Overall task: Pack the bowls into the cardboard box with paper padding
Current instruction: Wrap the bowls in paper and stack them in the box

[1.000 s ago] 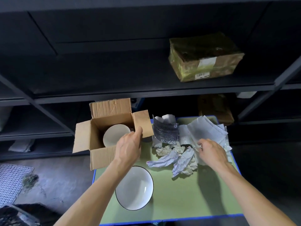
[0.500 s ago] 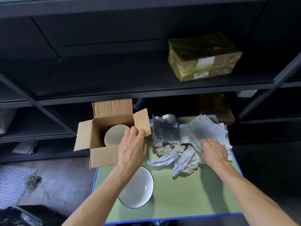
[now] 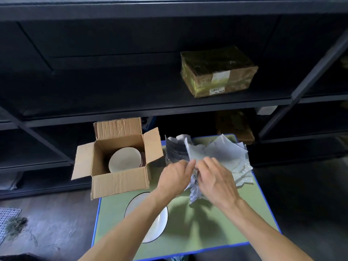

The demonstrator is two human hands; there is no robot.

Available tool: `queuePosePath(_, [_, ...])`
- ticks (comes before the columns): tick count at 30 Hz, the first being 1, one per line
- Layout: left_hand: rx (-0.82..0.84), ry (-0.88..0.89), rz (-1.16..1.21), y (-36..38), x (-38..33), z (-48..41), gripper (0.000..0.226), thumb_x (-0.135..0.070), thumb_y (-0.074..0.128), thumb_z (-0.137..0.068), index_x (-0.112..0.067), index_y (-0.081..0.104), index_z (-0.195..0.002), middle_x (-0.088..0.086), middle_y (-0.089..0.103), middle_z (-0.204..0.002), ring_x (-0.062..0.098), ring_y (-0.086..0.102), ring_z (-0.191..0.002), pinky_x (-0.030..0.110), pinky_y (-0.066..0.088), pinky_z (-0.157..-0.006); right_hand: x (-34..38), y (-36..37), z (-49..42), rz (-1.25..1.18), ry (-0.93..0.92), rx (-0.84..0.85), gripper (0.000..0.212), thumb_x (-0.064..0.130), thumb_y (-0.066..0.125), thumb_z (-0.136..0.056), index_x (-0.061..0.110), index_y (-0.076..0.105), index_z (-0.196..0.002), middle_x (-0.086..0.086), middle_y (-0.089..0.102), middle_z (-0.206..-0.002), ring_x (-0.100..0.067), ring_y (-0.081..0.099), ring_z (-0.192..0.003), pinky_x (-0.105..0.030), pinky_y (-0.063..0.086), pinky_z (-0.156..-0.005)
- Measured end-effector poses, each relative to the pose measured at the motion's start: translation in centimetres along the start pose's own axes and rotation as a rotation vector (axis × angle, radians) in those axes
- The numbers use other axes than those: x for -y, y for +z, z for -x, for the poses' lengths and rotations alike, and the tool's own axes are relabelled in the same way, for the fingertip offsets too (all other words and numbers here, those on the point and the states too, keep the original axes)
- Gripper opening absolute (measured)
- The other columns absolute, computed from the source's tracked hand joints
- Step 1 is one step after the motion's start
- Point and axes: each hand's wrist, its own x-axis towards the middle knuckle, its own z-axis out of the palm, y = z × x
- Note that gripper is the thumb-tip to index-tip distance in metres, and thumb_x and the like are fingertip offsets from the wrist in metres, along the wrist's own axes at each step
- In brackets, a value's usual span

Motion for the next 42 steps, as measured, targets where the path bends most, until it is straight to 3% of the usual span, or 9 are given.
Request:
queuePosePath(3, [0.065,-0.136,0.418,-1.4,-0.1,-0.1,0.053,-0.056,0.031,-0.101,-0.013,0.061,-0.091,0.005,0.071,-0.085,0.025,0.068,-0.080,0.039,0.051,-0.074,1.4,-0.3,0.4,-0.041,-0.080,-0.013,0.017,0.007,0.069,-0.074,0.017,0.057,-0.081,0.002,0.051,-0.077,-0.022,0.050,-0.071,-0.033,0.039,-0.054])
queuePosePath(5, [0.056,-0.182,0.528,-2.4,0.3,0.1,0.041,-0.051,0.042,-0.098,-0.018,0.059,-0.080,0.000,0.070,-0.067,0.013,0.066,-0.055,0.028,0.050,-0.058,2.0,-0.5,0.4,-0.060,-0.139,-0.019,0.016,0.006,0.068,-0.076,0.018,0.060,-0.082,0.002,0.051,-0.077,-0.021,0.050,-0.071,-0.030,0.037,-0.055])
queuePosePath(9, [-0.059,-0.211,0.502,-3.9,1.4,0.0,0.015,-0.018,0.049,-0.089,-0.013,0.055,-0.076,-0.001,0.061,-0.057,0.018,0.062,-0.046,0.026,0.045,-0.046,2.6,-0.2,-0.1,-0.100,-0.187,0.032,0.011,0.013,0.063,-0.081,0.019,0.063,-0.090,0.003,0.054,-0.084,-0.023,0.055,-0.078,-0.033,0.044,-0.057])
queuePosePath(14, [-0.234,-0.274,0.438,-6.3,3.3,0.1,0.014,-0.021,0.050,-0.094,-0.016,0.058,-0.084,-0.006,0.056,-0.066,0.009,0.052,-0.059,0.024,0.035,-0.048,2.9,-0.3,-0.9,-0.147,-0.163,0.068,0.026,0.049,0.057,-0.092,0.024,0.061,-0.091,0.010,0.059,-0.089,-0.013,0.056,-0.082,-0.027,0.044,-0.060])
queuePosePath(21, [-0.256,-0.349,0.501,-7.6,7.2,2.3,0.014,-0.022,0.052,-0.094,-0.014,0.062,-0.089,0.002,0.067,-0.081,0.021,0.062,-0.078,0.035,0.048,-0.066,2.4,0.1,-2.5,-0.230,0.152,0.085,0.027,0.045,0.054,-0.094,0.021,0.051,-0.105,0.006,0.051,-0.099,-0.019,0.050,-0.096,-0.033,0.043,-0.065])
queuePosePath(26, [-0.228,-0.360,0.579,-6.9,7.9,4.1,0.016,-0.025,0.055,-0.096,-0.013,0.064,-0.095,0.001,0.065,-0.082,0.018,0.057,-0.073,0.035,0.046,-0.066,2.5,-0.5,-4.2,-0.542,0.417,0.239,0.053,0.042,0.058,-0.094,0.023,0.035,-0.138,0.011,0.049,-0.118,-0.013,0.048,-0.105,-0.035,0.043,-0.085])
queuePosePath(31, [-0.189,-0.340,0.593,-6.2,7.8,5.7,0.023,-0.031,0.055,-0.094,-0.009,0.062,-0.090,0.006,0.064,-0.077,0.012,0.052,-0.065,0.029,0.040,-0.060,2.5,0.1,-5.2,-0.776,0.481,0.307,0.021,0.031,0.065,-0.088,0.017,0.053,-0.078,0.006,0.056,-0.073,-0.015,0.049,-0.066,-0.035,0.039,-0.064])
queuePosePath(36, [-0.169,-0.296,0.612,-5.3,9.3,8.4,0.021,-0.032,0.055,-0.099,-0.026,0.061,-0.079,-0.011,0.067,-0.069,0.007,0.062,-0.064,0.030,0.051,-0.065,1.7,-0.3,-5.4,-0.769,0.479,0.300,0.020,0.028,0.061,-0.091,0.008,0.058,-0.087,-0.008,0.061,-0.078,-0.016,0.046,-0.067,-0.033,0.035,-0.060])
queuePosePath(42, [-0.189,-0.305,0.135,-2.6,12.1,12.5,0.010,-0.031,0.057,-0.095,-0.026,0.063,-0.101,-0.013,0.064,-0.096,0.012,0.058,-0.073,0.030,0.044,-0.064,1.6,0.4,-4.5,-0.693,0.474,0.352,0.028,0.022,0.060,-0.089,0.004,0.043,-0.078,0.000,0.039,-0.069,-0.016,0.032,-0.061,-0.033,0.026,-0.057])
